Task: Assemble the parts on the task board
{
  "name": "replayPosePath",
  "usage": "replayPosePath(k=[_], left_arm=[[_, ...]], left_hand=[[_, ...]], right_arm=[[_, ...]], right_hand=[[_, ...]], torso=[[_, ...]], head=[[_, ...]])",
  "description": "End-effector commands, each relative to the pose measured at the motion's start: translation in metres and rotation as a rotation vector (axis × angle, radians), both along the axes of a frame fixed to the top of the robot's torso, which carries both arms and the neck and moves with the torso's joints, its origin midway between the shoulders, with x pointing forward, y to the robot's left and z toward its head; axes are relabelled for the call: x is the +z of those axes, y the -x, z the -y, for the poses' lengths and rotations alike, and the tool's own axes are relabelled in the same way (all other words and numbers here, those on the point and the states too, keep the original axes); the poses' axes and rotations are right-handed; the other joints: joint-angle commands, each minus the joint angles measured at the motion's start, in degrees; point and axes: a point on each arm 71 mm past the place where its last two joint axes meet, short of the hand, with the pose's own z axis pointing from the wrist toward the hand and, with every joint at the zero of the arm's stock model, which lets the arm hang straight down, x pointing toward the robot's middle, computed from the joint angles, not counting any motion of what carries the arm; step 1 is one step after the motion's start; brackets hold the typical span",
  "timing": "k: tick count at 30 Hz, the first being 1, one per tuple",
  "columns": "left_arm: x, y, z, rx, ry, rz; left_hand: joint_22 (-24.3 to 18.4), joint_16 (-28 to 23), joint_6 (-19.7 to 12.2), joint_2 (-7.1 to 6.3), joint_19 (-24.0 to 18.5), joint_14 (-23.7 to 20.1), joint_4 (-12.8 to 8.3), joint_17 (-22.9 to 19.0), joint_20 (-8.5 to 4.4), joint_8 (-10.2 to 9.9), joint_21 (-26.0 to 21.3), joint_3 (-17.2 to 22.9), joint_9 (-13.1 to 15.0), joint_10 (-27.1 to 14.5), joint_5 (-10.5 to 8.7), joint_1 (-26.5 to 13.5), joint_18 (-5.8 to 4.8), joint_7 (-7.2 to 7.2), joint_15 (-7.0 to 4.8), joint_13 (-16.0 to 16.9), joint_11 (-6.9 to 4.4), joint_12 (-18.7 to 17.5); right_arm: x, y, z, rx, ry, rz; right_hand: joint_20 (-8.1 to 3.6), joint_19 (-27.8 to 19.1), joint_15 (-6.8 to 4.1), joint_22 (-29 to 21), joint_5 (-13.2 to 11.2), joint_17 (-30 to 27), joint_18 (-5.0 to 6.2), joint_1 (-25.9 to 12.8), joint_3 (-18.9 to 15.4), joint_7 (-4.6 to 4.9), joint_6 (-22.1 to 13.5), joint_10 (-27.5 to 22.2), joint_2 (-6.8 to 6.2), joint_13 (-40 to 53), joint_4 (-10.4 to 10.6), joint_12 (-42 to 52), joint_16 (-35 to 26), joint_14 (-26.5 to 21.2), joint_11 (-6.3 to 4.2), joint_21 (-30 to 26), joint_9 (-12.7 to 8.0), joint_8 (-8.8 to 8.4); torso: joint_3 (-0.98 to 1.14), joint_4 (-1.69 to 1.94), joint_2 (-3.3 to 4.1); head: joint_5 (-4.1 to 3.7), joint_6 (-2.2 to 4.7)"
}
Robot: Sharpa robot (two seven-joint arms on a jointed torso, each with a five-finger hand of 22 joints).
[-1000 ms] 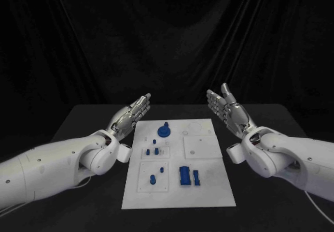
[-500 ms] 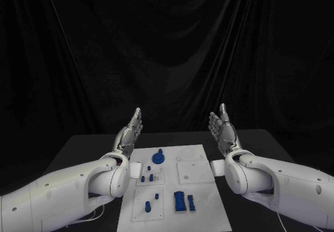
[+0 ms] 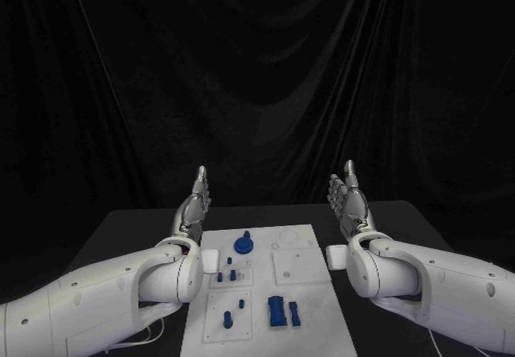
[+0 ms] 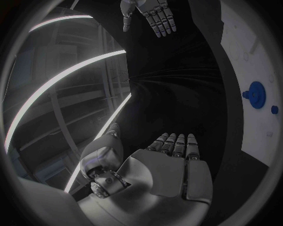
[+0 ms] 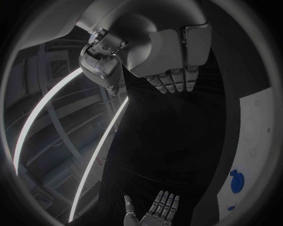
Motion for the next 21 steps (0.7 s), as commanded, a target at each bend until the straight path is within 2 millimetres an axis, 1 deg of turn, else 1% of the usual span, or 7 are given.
replayPosePath(k=[1, 4, 5, 6, 7, 21], left_arm=[[0.0002, 0.0005, -0.0001, 0.021, -0.002, -0.002], [0.0002, 0.0005, -0.0001, 0.021, -0.002, -0.002], [0.0002, 0.0005, -0.0001, 0.021, -0.002, -0.002], [0.0002, 0.0005, -0.0001, 0.021, -0.002, -0.002], [0.0002, 0.0005, -0.0001, 0.021, -0.002, -0.002], [0.0002, 0.0005, -0.0001, 0.021, -0.002, -0.002]], left_hand=[[-0.1, -0.2, -0.4, -0.06, 0.1, 0.0, -0.5, -0.1, -0.52, -0.3, -0.2, 0.0, -0.1, -0.4, -0.49, -3.4, -0.76, 0.0, 0.0, -0.1, 0.01, -0.4], [-0.1, -0.2, -0.4, -0.06, 0.1, 0.0, -0.5, -0.1, -0.52, -0.3, -0.2, 0.0, -0.1, -0.4, -0.49, -4.2, -0.76, 0.0, 0.0, -0.1, 0.01, -0.4], [-0.1, -0.2, -0.4, -0.06, 0.1, 0.0, -0.5, -0.1, -0.52, -0.3, -0.2, 0.0, -0.1, -0.4, -0.49, -5.5, -0.76, 0.0, 0.0, -0.1, 0.01, -0.4], [-0.1, -0.2, -0.4, -0.06, 0.1, 0.0, -0.5, -0.1, -0.52, -0.3, -0.2, 0.0, -0.1, -0.4, -0.49, -5.9, -0.76, 0.0, 0.0, -0.1, 0.01, -0.4], [-0.1, -0.2, -0.4, -0.06, 0.1, 0.0, -0.5, -0.1, -0.52, -0.3, -0.2, 0.0, -0.1, -0.4, -0.49, -10.7, -0.76, 0.0, 0.0, -0.1, 0.01, -0.4], [-0.1, -0.2, -0.4, -0.06, 0.1, 0.0, -0.5, -0.1, -0.52, -0.3, -0.2, 0.0, -0.1, -0.4, -0.49, -10.7, -0.76, 0.0, 0.0, -0.1, 0.01, -0.4]], right_arm=[[0.0, 0.0003, 0.0014, -0.02, 0.004, 0.007], [0.0, 0.0003, 0.0014, -0.02, 0.004, 0.007], [0.0, 0.0003, 0.0014, -0.02, 0.004, 0.007], [0.0, 0.0003, 0.0014, -0.02, 0.004, 0.007], [0.0, 0.0003, 0.0014, -0.02, 0.004, 0.007], [0.0, 0.0003, 0.0014, -0.02, 0.004, 0.007]], right_hand=[[-0.3, 0.0, -0.3, -0.1, -0.2, -0.1, -0.42, -0.4, 0.0, 0.02, -0.2, -0.3, 0.07, -0.1, -0.2, -0.2, -0.2, 0.0, -0.07, -0.2, -0.1, -0.2], [-0.3, 0.0, -0.3, -0.1, -0.2, -0.1, -0.42, -0.4, 0.0, 0.02, -0.2, -0.3, 0.07, -0.1, -0.2, -0.2, -0.2, 0.0, -0.07, -0.2, -0.1, -0.2], [-0.3, 0.0, -0.3, -0.1, -0.2, -0.1, -0.42, -0.4, 0.0, 0.02, -0.2, -0.3, 0.07, -0.1, -0.2, -0.2, -0.2, 0.0, -0.07, -0.2, -0.1, -0.2], [-0.3, 0.0, -0.3, -0.1, -0.2, -0.1, -0.42, -0.4, 0.0, 0.02, -0.2, -0.3, 0.07, -0.1, -0.2, -0.2, -0.2, 0.0, -0.07, -0.2, -0.1, -0.2], [-0.3, 0.0, -0.3, -0.1, -0.2, -0.1, -0.42, -0.4, 0.0, 0.02, -0.2, -0.3, 0.07, -0.1, -0.2, -0.2, -0.2, 0.0, -0.07, -0.2, -0.1, -0.2], [-0.3, 0.0, -0.3, -0.1, -0.2, -0.1, -0.42, -0.4, 0.0, 0.02, -0.2, -0.3, 0.07, -0.1, -0.2, -0.2, -0.2, 0.0, -0.07, -0.2, -0.1, -0.2]], torso=[[0.01, -0.01, -0.01], [0.01, -0.01, -0.01], [0.01, -0.01, -0.01], [0.01, -0.01, -0.01], [0.01, -0.01, -0.01], [0.01, -0.01, -0.01]], head=[[0.02, 0.0], [0.02, 0.0], [0.02, 0.0], [0.02, 0.0], [0.02, 0.0], [0.02, 0.0]])
